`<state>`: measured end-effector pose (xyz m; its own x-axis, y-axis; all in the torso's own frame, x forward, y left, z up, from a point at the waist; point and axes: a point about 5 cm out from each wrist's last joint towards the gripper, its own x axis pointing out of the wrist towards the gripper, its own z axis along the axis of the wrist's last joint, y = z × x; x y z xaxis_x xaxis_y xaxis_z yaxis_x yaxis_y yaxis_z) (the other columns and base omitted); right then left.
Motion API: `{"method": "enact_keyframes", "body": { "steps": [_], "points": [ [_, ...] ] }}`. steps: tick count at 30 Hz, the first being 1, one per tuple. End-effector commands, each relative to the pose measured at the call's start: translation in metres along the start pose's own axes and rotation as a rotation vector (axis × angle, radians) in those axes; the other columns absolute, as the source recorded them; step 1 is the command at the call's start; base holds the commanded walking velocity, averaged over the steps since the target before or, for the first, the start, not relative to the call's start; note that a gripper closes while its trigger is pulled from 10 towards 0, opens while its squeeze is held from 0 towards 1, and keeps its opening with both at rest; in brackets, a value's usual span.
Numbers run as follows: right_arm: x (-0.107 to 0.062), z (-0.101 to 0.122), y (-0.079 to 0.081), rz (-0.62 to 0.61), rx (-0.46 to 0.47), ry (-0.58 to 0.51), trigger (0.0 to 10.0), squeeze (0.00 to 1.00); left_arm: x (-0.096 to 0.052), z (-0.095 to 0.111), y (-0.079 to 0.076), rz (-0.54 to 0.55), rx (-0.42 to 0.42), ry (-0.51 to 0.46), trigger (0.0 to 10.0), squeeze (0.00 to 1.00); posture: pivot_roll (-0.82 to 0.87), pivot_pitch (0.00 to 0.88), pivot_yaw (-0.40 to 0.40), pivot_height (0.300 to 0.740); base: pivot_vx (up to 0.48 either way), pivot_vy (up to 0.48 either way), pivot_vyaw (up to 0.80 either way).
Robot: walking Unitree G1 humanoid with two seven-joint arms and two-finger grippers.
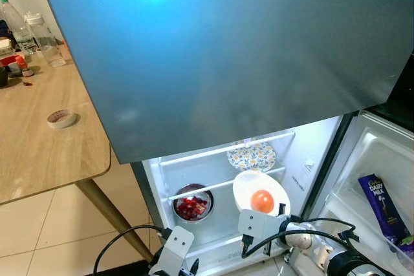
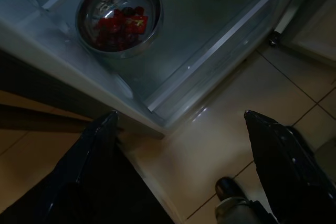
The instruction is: Restocking fridge
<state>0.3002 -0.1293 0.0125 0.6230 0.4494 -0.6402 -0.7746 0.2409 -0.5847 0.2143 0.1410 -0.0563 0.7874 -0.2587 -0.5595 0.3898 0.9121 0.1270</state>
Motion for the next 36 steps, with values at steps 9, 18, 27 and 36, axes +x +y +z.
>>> {"method": "enact_keyframes", "body": {
  "steps": [9, 18, 27, 36],
  "points": [
    [0.0, 0.0, -0.015, -0.06, 0.055, 0.037, 10.0, 0.0, 0.006, 0.013, -0.005, -0.004, -0.034, -0.051, 10.0, 0.0, -0.07, 0.024, 0.031, 0.715, 0.0, 0.0, 0.0],
    [0.0, 0.001, -0.02, -0.077, 0.102, 0.026, 10.0, 0.0, 0.009, 0.023, 0.007, 0.045, -0.055, -0.091, 10.0, 0.0, -0.07, 0.024, 0.029, 0.675, 0.0, 0.0, 0.0],
    [-0.001, -0.001, -0.021, -0.083, 0.133, 0.027, 10.0, 0.0, 0.008, 0.023, 0.009, 0.055, -0.063, -0.092, 10.0, 0.0, -0.07, 0.022, 0.03, 0.64, 0.0, 0.0, 0.0],
    [-0.001, 0.001, -0.021, -0.089, 0.156, 0.018, 10.0, 0.0, 0.01, 0.028, 0.007, 0.064, -0.065, -0.112, 10.0, 0.0, -0.07, 0.022, 0.03, 0.605, 0.0, 0.0, 0.0]
  ]
}}
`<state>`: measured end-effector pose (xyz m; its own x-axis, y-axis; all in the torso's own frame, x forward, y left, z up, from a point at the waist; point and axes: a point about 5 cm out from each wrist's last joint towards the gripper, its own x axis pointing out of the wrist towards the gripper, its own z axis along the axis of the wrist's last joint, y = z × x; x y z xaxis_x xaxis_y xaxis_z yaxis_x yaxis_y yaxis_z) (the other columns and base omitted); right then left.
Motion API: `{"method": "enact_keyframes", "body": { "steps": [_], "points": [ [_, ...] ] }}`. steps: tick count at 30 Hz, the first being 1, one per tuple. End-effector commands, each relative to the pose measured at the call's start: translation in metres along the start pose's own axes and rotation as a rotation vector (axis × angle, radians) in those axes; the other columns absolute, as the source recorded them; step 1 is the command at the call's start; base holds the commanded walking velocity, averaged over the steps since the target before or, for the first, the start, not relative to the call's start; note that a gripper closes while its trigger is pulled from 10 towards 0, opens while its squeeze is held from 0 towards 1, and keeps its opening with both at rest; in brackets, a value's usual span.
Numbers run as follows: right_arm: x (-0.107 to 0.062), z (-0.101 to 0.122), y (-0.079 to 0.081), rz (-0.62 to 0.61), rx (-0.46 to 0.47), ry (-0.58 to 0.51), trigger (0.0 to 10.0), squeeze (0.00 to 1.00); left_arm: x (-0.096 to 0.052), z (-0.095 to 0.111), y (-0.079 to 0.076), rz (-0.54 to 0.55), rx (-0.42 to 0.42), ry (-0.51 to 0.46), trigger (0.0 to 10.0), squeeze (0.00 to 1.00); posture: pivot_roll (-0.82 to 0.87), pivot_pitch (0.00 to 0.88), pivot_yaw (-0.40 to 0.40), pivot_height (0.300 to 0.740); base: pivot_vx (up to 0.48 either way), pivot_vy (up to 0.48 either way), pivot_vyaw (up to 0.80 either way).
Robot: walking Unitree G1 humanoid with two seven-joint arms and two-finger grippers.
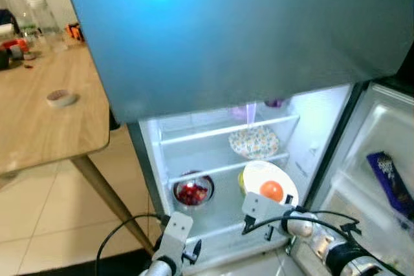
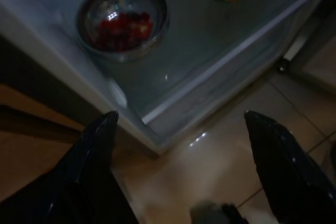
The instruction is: Restocking fridge
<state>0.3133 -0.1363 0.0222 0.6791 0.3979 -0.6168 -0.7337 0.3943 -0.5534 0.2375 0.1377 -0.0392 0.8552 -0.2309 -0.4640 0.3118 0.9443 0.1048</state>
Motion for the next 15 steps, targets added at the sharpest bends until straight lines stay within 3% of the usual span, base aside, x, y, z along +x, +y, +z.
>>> {"method": "enact_keyframes", "body": {
  "steps": [1, 15],
  "points": [
    [0.001, 0.004, -0.003, -0.016, 0.012, -0.017, 10.0, 0.0, 0.001, 0.002, -0.001, 0.008, 0.001, -0.014, 10.0, 0.0, -0.07, 0.022, 0.03, 0.6, 0.0, 0.0, 0.0],
    [0.0, 0.006, -0.006, -0.025, 0.007, -0.026, 10.0, 0.0, 0.006, 0.018, 0.005, 0.031, 0.022, -0.086, 10.0, 0.0, -0.07, 0.022, 0.029, 0.535, 0.0, 0.0, 0.0]
  ]
}}
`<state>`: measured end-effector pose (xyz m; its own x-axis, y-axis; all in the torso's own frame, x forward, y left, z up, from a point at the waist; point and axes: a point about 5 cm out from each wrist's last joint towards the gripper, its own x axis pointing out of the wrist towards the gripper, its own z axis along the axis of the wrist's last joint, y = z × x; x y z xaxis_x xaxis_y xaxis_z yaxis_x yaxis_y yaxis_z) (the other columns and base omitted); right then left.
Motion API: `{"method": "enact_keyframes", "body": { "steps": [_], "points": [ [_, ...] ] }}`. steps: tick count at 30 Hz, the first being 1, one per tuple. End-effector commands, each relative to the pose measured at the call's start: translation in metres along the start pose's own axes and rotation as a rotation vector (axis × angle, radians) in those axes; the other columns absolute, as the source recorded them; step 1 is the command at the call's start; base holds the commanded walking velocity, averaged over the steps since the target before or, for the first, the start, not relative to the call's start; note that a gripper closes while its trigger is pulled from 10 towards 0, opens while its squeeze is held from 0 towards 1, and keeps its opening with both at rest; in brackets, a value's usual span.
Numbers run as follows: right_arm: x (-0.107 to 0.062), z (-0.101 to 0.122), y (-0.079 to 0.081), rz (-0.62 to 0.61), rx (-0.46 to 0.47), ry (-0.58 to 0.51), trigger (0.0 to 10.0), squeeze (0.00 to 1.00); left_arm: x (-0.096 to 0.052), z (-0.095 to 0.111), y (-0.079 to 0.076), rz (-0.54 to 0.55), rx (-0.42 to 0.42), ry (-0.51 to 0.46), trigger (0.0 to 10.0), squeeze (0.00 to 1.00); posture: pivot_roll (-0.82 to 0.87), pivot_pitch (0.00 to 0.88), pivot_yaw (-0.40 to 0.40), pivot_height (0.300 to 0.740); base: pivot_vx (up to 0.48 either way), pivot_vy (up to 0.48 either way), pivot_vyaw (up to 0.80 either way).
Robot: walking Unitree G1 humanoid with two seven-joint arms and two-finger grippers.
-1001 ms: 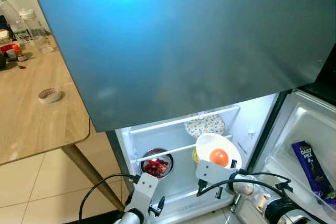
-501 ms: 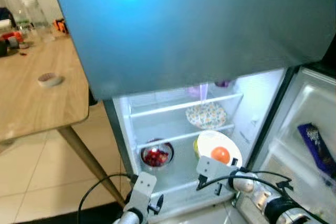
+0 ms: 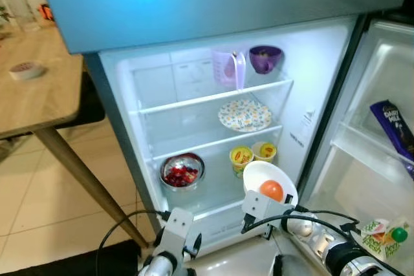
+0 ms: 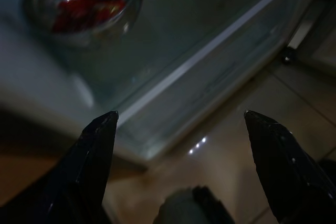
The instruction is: Restocking fridge
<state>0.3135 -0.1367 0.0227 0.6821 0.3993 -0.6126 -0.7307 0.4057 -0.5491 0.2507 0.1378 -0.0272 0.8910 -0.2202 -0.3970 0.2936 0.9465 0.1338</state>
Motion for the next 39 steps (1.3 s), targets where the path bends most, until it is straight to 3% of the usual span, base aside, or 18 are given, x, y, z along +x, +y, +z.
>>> {"method": "enact_keyframes", "body": {
  "steps": [1, 7, 13, 17, 21, 26, 29, 30, 39],
  "points": [
    [0.0, 0.008, -0.008, -0.019, -0.022, -0.037, 10.0, 0.0, 0.004, 0.01, 0.0, 0.009, 0.011, -0.051, 10.0, 0.0, -0.07, 0.022, 0.029, 0.525, 0.0, 0.0, 0.0],
    [-0.003, 0.016, -0.021, -0.027, -0.081, -0.073, 10.0, 0.0, 0.009, 0.025, 0.001, 0.024, 0.022, -0.123, 10.0, 0.0, -0.07, 0.031, 0.028, 0.5, 0.0, 0.0, 0.0],
    [-0.009, 0.034, -0.049, -0.051, -0.176, -0.147, 10.0, 0.0, 0.011, 0.04, -0.001, 0.039, 0.018, -0.211, 10.0, 0.0, -0.07, 0.065, 0.026, 0.48, 0.0, 0.0, 0.0],
    [-0.015, 0.048, -0.065, -0.045, -0.296, -0.187, 10.0, 0.0, 0.01, 0.042, -0.005, 0.033, 0.016, -0.237, 10.0, 0.0, -0.07, 0.08, 0.021, 0.48, 0.0, 0.0, 0.0],
    [-0.023, 0.066, -0.086, -0.05, -0.44, -0.21, 10.0, 0.0, 0.008, 0.043, -0.006, 0.06, -0.043, -0.271, 10.0, 0.0, -0.07, 0.089, 0.013, 0.48, 0.0, 0.0, 0.0],
    [-0.027, 0.074, -0.098, -0.027, -0.565, -0.176, 10.0, 0.0, 0.005, 0.049, -0.001, 0.106, -0.111, -0.33, 10.0, 0.0, -0.06, 0.1, 0.009, 0.48, 0.0, 0.0, 0.0],
    [-0.029, 0.078, -0.103, -0.033, -0.569, -0.181, 10.0, 0.0, 0.004, 0.053, 0.0, 0.117, -0.143, -0.362, 10.0, 0.0, -0.06, 0.109, 0.007, 0.48, 0.0, 0.0, 0.0],
    [-0.031, 0.085, -0.11, -0.041, -0.615, -0.182, 10.0, 0.0, 0.004, 0.061, 0.002, 0.135, -0.164, -0.405, 10.0, 0.0, -0.06, 0.113, 0.007, 0.48, 0.0, 0.0, 0.0],
    [-0.035, 0.101, -0.126, -0.062, -0.713, -0.176, 10.0, 0.0, 0.005, 0.082, 0.005, 0.16, -0.182, -0.496, 10.0, 0.0, -0.06, 0.131, 0.008, 0.48, 0.0, 0.0, 0.0]
  ]
}}
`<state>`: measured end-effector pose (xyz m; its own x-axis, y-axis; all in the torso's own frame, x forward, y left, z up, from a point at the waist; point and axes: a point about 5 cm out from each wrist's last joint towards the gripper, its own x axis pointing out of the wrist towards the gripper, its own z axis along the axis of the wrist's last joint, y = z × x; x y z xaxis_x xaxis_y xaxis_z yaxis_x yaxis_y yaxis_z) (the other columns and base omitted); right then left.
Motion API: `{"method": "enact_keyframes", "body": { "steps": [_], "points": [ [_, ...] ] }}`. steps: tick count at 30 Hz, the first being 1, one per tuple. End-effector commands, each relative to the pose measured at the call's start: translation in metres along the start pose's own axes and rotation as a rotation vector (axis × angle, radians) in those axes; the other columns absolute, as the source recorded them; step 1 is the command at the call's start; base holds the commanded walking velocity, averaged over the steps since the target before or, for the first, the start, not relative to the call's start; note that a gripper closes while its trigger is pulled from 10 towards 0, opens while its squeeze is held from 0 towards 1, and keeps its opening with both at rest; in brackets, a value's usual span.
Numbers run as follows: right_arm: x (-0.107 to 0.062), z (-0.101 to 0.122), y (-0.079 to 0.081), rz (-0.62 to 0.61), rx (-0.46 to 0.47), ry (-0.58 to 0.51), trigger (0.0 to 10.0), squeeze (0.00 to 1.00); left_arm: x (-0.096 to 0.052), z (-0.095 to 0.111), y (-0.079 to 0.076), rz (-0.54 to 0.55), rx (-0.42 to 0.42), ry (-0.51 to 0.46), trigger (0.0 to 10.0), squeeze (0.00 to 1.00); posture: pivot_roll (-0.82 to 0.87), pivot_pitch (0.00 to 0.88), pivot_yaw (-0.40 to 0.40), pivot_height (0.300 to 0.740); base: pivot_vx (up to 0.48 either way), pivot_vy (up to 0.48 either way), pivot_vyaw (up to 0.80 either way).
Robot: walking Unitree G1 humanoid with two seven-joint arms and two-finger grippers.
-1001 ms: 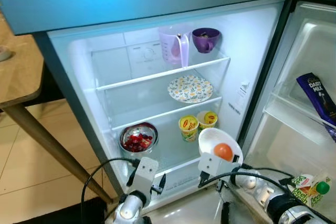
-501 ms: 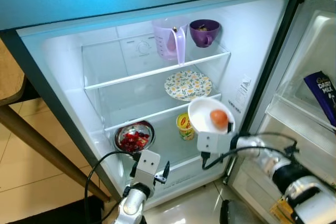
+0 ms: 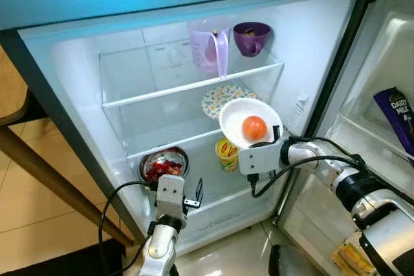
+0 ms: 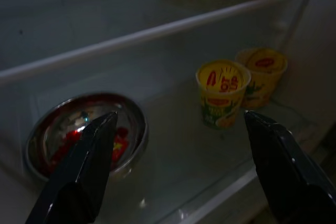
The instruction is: Restocking fridge
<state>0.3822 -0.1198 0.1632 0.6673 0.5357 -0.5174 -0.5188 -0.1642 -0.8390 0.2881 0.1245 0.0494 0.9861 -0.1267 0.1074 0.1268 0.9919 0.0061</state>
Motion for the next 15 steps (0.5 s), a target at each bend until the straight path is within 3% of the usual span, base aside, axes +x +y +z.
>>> {"method": "enact_keyframes", "body": {
  "steps": [1, 15],
  "points": [
    [-0.001, 0.002, -0.012, -0.02, -0.042, 0.0, 10.0, 0.0, -0.002, 0.0, -0.004, 0.011, -0.04, -0.004, 10.0, 0.0, -0.06, 0.137, 0.009, 0.48, 0.0, 0.0, 0.0],
    [0.006, 0.013, -0.033, 0.02, -0.18, 0.042, 10.0, 0.0, -0.015, 0.006, -0.017, -0.003, -0.096, -0.032, 10.0, 0.0, -0.05, 0.208, -0.013, 0.48, 0.0, 0.0, 0.0]
  ]
}}
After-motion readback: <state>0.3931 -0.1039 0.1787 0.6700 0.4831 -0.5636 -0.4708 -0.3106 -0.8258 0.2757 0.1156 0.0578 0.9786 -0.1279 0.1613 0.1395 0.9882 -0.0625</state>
